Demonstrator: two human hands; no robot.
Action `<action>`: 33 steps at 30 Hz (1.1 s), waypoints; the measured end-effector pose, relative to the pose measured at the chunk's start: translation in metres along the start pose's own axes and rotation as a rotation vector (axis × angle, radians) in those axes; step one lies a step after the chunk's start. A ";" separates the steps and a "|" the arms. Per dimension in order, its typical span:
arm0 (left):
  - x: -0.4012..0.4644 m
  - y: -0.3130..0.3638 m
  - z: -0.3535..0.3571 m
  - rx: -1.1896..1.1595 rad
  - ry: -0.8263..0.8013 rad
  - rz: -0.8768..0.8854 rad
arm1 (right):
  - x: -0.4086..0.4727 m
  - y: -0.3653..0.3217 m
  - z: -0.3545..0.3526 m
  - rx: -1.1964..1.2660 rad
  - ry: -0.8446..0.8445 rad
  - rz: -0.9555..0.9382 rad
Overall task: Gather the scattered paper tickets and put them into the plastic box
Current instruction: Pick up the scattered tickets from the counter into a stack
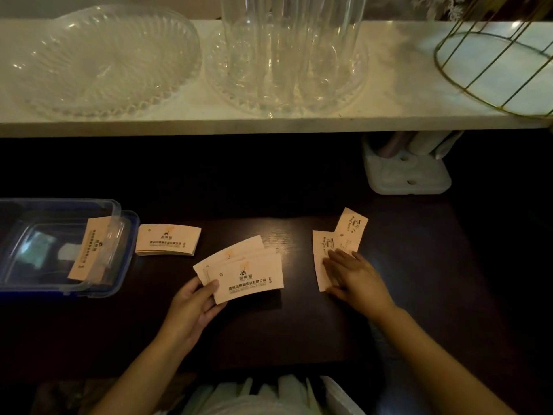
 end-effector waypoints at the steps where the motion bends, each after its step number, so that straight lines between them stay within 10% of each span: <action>1: 0.000 -0.001 -0.001 -0.006 -0.001 0.000 | -0.001 -0.004 -0.005 -0.038 0.029 -0.030; 7: 0.000 -0.004 -0.002 -0.014 0.002 0.001 | -0.027 -0.032 -0.018 -0.273 0.306 -0.192; 18: -0.002 -0.003 0.002 -0.012 0.014 -0.010 | -0.014 -0.044 0.000 -0.629 0.004 -0.374; 25: -0.005 0.004 0.002 -0.031 0.034 0.027 | -0.077 0.021 -0.085 0.660 0.720 0.121; 29: -0.005 0.008 0.012 -0.029 0.011 0.052 | -0.067 0.004 -0.038 1.683 0.537 0.156; 33: -0.002 0.012 0.032 -0.015 -0.054 0.076 | -0.052 -0.039 -0.011 1.828 0.358 0.256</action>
Point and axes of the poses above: each hand's wrist, its own x-axis towards the middle knuckle, its own z-axis out of the palm, y = z × x, the point moved 10 cm from there along x, towards the middle knuckle, and after that the axes turned 14 degrees about -y, right-handed, at the moved point
